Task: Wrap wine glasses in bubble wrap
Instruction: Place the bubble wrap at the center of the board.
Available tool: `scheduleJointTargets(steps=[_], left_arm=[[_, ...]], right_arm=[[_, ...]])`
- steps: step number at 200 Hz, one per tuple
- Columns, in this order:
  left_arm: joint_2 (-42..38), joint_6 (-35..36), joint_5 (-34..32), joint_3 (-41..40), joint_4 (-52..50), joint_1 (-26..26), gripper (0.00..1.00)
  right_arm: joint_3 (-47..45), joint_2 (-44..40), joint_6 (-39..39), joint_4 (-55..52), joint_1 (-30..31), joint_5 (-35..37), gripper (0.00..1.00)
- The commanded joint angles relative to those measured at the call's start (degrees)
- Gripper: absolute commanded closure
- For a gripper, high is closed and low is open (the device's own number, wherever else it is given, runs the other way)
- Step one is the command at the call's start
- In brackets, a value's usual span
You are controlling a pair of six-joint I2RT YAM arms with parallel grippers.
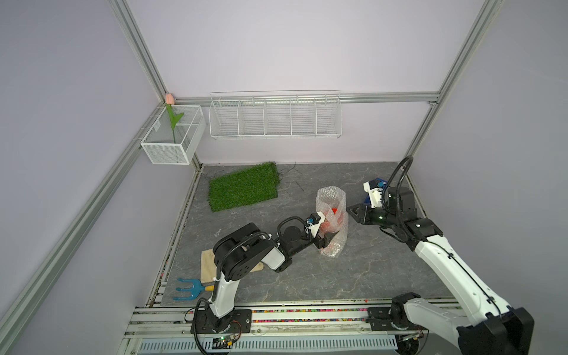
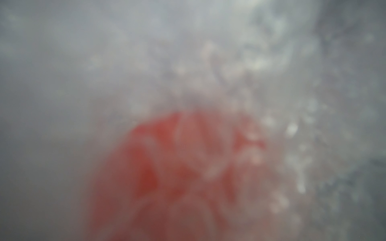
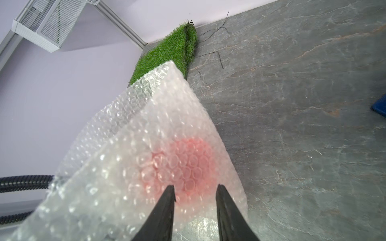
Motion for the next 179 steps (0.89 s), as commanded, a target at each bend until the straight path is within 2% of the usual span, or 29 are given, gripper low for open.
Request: scheduleJointTargets(steps=[1,56,91,112,179], left_arm=[[1.8,2.0,-0.1,-1.3,3.7,-0.3,0.31],[3.4,2.5,0.2,-3.9,3.7,-0.3,0.27],[2.5,1.8,-1.7,-6.2,3.6,-0.2,0.11],[-0.2,1.6,-2.9,-7.7,2.3,-0.2,0.00],[-15.6,3.2,0.6,-9.9,-11.7,-0.2,0.01]], right_arm=[[2.5,3.5,-1.5,2.0,2.0,-0.5,0.63],[5.0,9.8,-4.6,-1.2,11.0,2.0,0.65],[4.8,13.0,-6.1,-4.2,14.1,5.9,0.68],[4.5,14.4,-7.1,-6.7,14.7,8.0,0.72],[1.3,12.9,-5.8,-5.9,14.7,9.4,0.74]])
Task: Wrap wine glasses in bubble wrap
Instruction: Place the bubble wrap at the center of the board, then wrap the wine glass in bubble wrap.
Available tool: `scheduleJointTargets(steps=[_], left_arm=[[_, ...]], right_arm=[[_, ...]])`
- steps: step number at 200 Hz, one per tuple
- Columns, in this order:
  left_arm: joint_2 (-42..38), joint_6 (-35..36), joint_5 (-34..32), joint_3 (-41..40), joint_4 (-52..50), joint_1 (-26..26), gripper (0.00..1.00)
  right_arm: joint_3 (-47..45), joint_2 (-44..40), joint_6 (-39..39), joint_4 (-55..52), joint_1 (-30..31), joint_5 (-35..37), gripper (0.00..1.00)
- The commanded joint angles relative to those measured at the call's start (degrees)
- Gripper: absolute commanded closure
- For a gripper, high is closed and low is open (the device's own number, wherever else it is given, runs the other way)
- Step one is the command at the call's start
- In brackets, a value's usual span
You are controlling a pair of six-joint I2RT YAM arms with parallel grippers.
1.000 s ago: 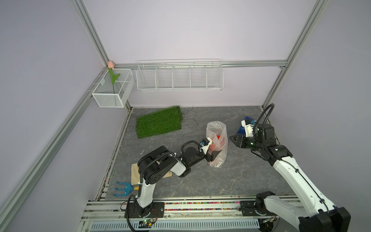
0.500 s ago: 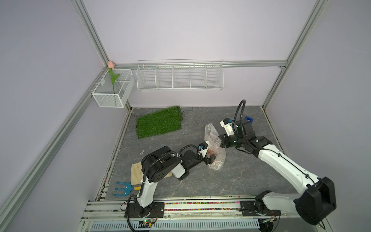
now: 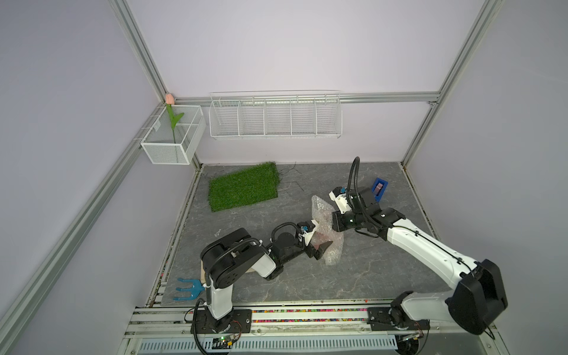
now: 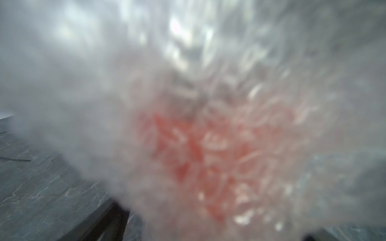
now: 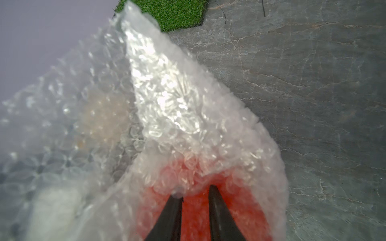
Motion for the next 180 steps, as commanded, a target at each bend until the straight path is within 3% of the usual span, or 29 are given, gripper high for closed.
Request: scheduleJointTargets(steps=[1,82,106,130,148,180], left_arm=[[-5.4,1.4,2.0,-0.4,-5.5,0.0,0.00],[-19.3,3.6,5.3,4.5,-26.5,0.0,0.01],[-21.6,3.5,4.2,6.0,-28.0,0.0,0.01],[-22.7,4.3,3.4,7.5,-29.6,0.0,0.10],[-22.8,5.1,3.9,8.8,-31.5,0.4,0.29],[-22.7,5.0,7.9,10.1,-33.9,1.6,0.52]], right_arm=[[-2.8,0.0,-0.1,-3.6,0.3,2.2,0.74],[-4.4,-0.2,2.4,-1.1,0.3,1.6,0.75],[-4.7,-1.1,3.0,-0.9,0.3,1.1,0.75],[-4.5,-2.1,3.1,-0.9,0.2,0.6,0.74],[-4.0,-2.5,3.0,-1.4,0.2,0.5,0.74],[-3.3,-3.3,3.0,-2.4,0.0,0.0,0.74]])
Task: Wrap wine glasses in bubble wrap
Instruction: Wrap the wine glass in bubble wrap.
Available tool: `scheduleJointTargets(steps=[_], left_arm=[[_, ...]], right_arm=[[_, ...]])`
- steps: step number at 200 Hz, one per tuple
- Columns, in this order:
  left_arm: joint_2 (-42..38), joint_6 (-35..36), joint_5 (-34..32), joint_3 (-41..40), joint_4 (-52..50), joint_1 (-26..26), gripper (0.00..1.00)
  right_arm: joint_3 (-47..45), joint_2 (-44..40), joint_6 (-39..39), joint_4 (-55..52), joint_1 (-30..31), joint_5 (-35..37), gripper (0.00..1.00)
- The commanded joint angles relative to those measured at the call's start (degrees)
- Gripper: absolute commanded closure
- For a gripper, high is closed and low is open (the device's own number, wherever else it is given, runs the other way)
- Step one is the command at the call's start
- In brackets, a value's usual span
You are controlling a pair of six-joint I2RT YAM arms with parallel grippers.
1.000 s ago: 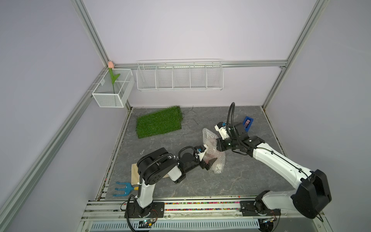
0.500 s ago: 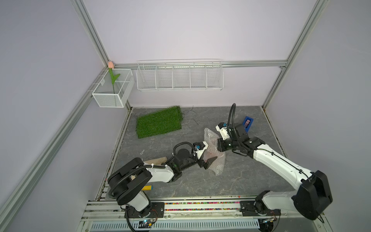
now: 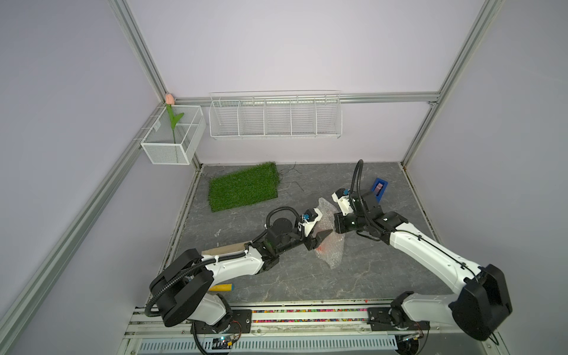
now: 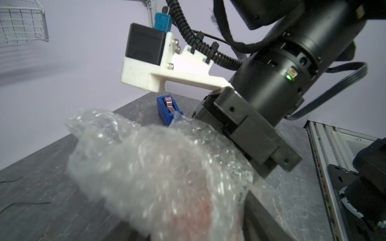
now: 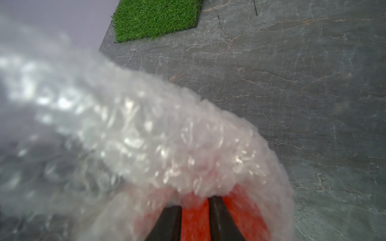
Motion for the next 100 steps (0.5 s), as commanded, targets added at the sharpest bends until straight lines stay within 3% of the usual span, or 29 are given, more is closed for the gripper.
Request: scheduleJointTargets(steps=[1,55,100], left_arm=[[-1.1,1.1,3.3,2.2,-2.0,1.0,0.53],[1.6,5.7,17.7,9.4,-20.2,4.0,0.64],[5.4,11.4,21.2,17.1,-35.9,4.8,0.63]], right_arm=[[-0.7,-1.0,0.6,-3.8,0.0,-0.6,0.74],[5.0,-7.1,1.1,-9.5,-3.4,-4.5,0.66],[10.4,-10.0,1.2,-13.8,-7.4,-7.8,0.61]])
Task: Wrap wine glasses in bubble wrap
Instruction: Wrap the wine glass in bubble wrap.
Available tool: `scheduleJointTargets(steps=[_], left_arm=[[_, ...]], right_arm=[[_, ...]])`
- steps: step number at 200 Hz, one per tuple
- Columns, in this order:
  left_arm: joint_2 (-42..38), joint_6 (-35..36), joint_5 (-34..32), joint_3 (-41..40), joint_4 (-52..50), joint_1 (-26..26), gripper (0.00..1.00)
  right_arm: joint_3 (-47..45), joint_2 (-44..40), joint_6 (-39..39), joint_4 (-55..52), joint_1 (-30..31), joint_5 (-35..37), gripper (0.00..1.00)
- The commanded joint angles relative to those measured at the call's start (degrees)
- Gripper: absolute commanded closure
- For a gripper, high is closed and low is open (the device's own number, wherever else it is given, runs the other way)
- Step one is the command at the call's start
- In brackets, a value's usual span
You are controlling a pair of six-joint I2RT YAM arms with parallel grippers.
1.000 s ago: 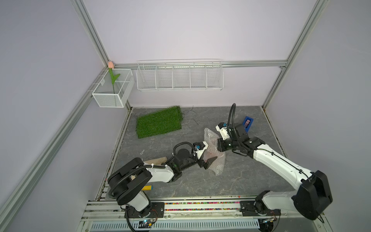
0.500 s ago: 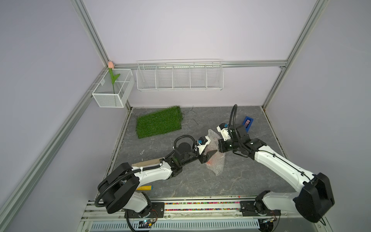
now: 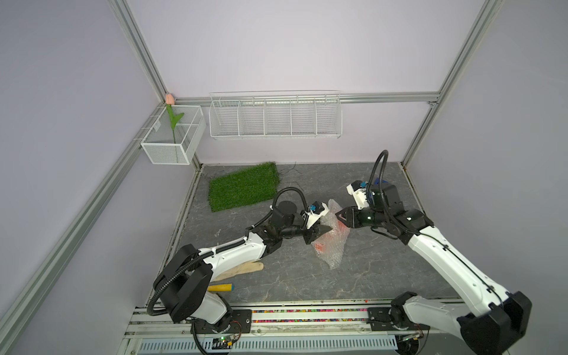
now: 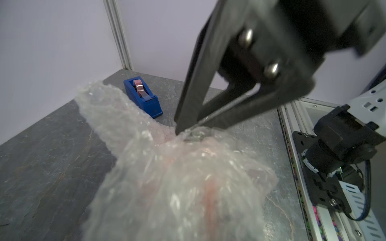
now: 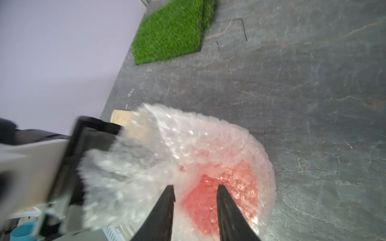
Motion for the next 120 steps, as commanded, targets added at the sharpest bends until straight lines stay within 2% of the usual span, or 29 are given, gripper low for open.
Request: scheduleJointTargets(steps=[1,34,84,105,120], left_arm=[[2.1,5.5,4.4,3.8,-12.5,0.1,0.63],[2.5,8.5,5.1,4.5,-14.9,0.1,0.62],[4.3,13.1,4.0,7.9,-22.6,0.1,0.61],[4.6,14.1,3.4,8.7,-24.3,0.3,0.61],[4.7,14.0,3.0,9.3,-25.3,0.8,0.61]], right_arm=[[2.7,-1.1,0.1,-3.1,-1.2,-3.4,0.61],[4.4,1.5,1.2,-1.1,-1.9,-4.2,0.61],[5.9,7.8,3.6,5.3,-2.1,-9.6,0.61],[6.3,9.3,1.8,4.6,-1.3,-10.4,0.61],[6.4,9.6,-0.8,1.8,-0.5,-10.7,0.65]])
